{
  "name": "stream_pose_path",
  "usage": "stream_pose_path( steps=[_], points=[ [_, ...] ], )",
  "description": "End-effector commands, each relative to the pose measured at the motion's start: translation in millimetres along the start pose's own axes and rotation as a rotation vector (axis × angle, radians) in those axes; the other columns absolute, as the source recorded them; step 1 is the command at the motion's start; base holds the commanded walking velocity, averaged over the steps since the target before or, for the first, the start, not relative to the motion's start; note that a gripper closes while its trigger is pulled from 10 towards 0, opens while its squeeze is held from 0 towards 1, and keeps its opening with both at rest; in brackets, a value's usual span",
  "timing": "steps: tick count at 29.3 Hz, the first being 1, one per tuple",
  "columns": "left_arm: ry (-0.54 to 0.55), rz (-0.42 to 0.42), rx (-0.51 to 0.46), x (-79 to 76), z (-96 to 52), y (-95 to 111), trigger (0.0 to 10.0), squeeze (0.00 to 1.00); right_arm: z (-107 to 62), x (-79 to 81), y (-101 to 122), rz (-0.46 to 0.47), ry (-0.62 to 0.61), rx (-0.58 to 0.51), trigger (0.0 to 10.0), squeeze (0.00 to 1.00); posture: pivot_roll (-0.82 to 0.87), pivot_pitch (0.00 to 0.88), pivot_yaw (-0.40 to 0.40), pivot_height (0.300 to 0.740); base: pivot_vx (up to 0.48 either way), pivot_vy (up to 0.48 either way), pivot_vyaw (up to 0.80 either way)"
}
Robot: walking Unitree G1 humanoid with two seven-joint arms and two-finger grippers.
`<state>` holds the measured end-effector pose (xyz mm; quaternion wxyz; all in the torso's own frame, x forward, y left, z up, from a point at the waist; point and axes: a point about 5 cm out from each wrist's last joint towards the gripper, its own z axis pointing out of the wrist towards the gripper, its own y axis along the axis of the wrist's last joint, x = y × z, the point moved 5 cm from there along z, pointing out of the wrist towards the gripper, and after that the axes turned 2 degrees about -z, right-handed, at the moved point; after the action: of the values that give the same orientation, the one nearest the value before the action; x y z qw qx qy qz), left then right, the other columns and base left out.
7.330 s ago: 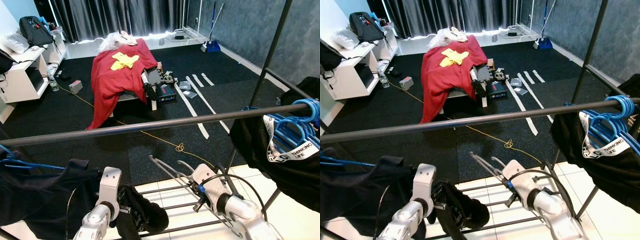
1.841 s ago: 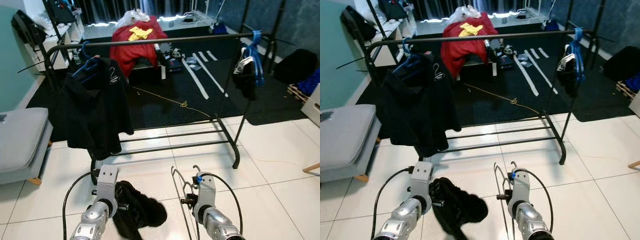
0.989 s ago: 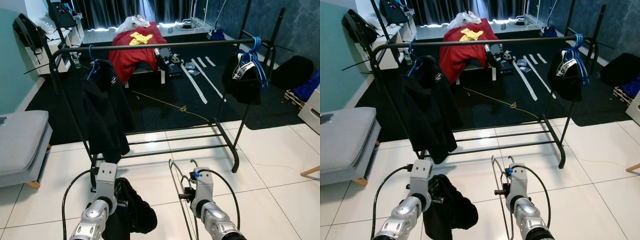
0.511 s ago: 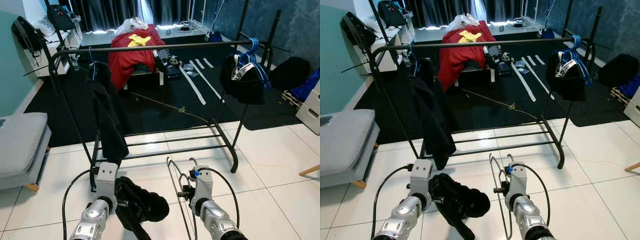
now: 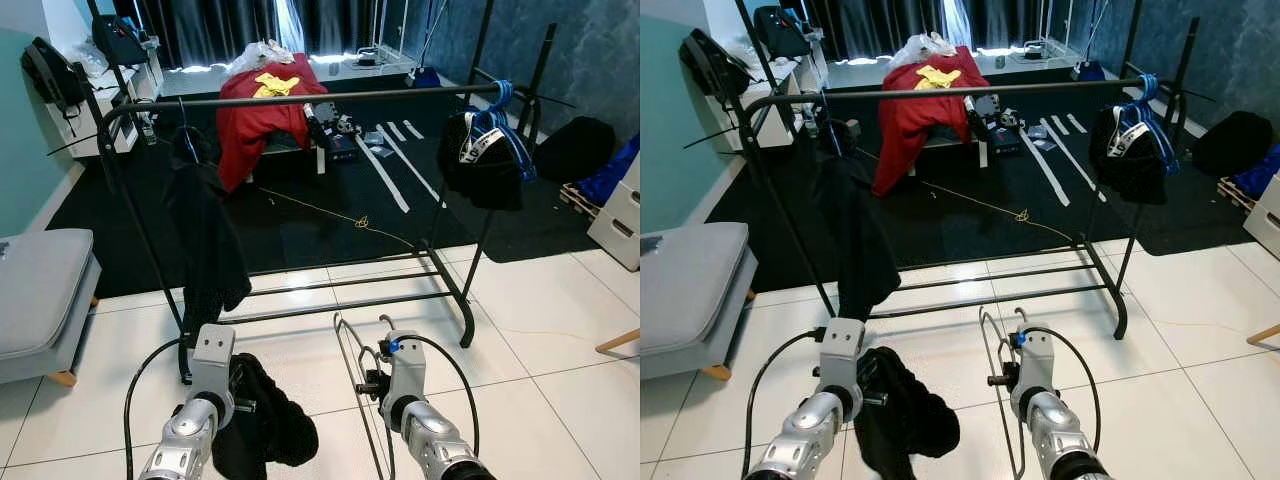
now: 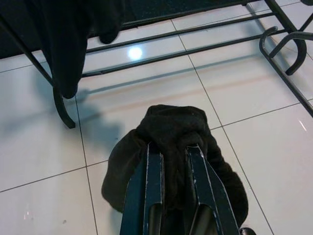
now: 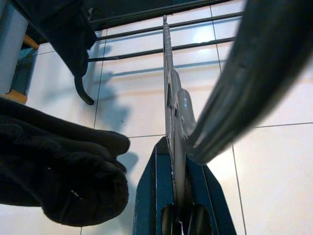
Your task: Hang hanger
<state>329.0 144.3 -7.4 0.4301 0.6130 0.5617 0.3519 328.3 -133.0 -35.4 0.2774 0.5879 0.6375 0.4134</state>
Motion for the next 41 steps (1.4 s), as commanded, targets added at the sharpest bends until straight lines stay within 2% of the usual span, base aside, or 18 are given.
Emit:
stream_pose_path(
  steps=[1,3,20,21,23,24,26,27,28,29,31,32,35,36,38,41],
  points=[
    [0.004,0.011,-0.047,2.6,2.5,13,10.0,0.00,0.7,1.4,1,-0.006,0.005,-0.002,10.0,0.00,0.03,0.000,0.043,0.740,0.000,-0.480,0.00],
    [0.033,-0.001,-0.031,7.9,3.7,12,10.0,0.00,1.8,1.7,4,-0.007,0.005,-0.008,10.0,0.00,0.02,0.000,0.047,0.740,0.000,0.000,0.00],
    [0.038,0.009,-0.028,8.2,6.8,14,10.0,0.00,1.0,-2.3,8,-0.015,-0.001,-0.025,10.0,0.00,0.01,0.014,0.053,0.740,0.000,0.000,0.00],
    [0.042,0.023,-0.038,10.8,7.3,18,10.0,0.00,1.1,-2.5,14,-0.086,0.022,-0.042,10.0,0.00,0.01,0.013,0.053,0.740,0.000,0.000,0.00],
    [0.042,0.027,-0.042,11.7,7.4,19,10.0,0.00,1.1,-2.5,17,-0.111,0.030,-0.047,10.0,0.00,0.01,0.013,0.053,0.740,0.000,0.000,0.00],
    [0.041,0.064,-0.055,14.2,7.9,24,10.0,0.00,1.0,-0.8,25,-0.166,0.073,-0.070,10.0,0.00,0.01,0.017,0.053,0.740,0.000,0.000,0.00],
    [0.041,0.073,-0.058,14.7,7.9,25,10.0,0.00,0.9,-0.3,27,-0.177,0.084,-0.074,10.0,0.00,0.01,0.017,0.053,0.740,0.000,0.000,0.00],
    [0.041,0.126,-0.090,18.7,8.4,35,10.0,0.00,-0.3,0.3,39,-0.264,0.133,-0.107,10.0,0.00,0.01,0.016,0.054,0.740,0.000,0.000,0.00],
    [0.041,0.126,-0.090,18.7,8.4,35,10.0,0.00,-0.3,0.3,39,-0.264,0.133,-0.107,10.0,0.00,0.01,0.016,0.054,0.740,0.000,0.000,0.00],
    [0.040,0.155,-0.108,20.5,8.4,41,10.0,0.00,-1.3,1.0,45,-0.305,0.160,-0.124,10.0,0.00,0.01,0.016,0.054,0.740,0.000,0.000,0.00],
    [-0.013,0.321,-0.182,24.7,6.0,62,10.0,0.00,-12.8,5.4,53,-0.529,0.335,-0.129,10.0,0.00,0.00,0.007,0.056,0.740,0.000,0.000,0.00],
    [-0.013,0.321,-0.182,24.7,6.0,62,10.0,0.00,-12.8,5.4,53,-0.529,0.335,-0.129,10.0,0.00,0.00,0.007,0.056,0.740,0.000,0.000,0.00],
    [-0.033,0.423,-0.151,32.5,6.0,62,10.0,0.00,-22.1,-0.8,49,-0.633,0.406,-0.093,10.0,0.00,0.00,0.036,0.060,0.740,0.000,0.000,0.00],
    [-0.032,0.442,-0.143,35.8,5.8,63,10.0,0.00,-26.4,-3.5,49,-0.630,0.432,-0.082,10.0,0.00,0.01,0.019,0.064,0.740,0.000,0.000,0.00],
    [-0.018,0.443,-0.140,40.7,5.4,66,10.0,0.00,-32.9,-5.0,51,-0.621,0.469,-0.087,10.0,0.00,0.01,0.012,0.067,0.740,0.000,0.000,0.00],
    [0.027,0.428,-0.111,50.4,1.9,58,10.0,0.00,-40.9,-4.5,45,-0.620,0.487,-0.086,10.0,0.00,0.01,0.000,0.060,0.740,0.000,0.000,0.00]
  ],
)
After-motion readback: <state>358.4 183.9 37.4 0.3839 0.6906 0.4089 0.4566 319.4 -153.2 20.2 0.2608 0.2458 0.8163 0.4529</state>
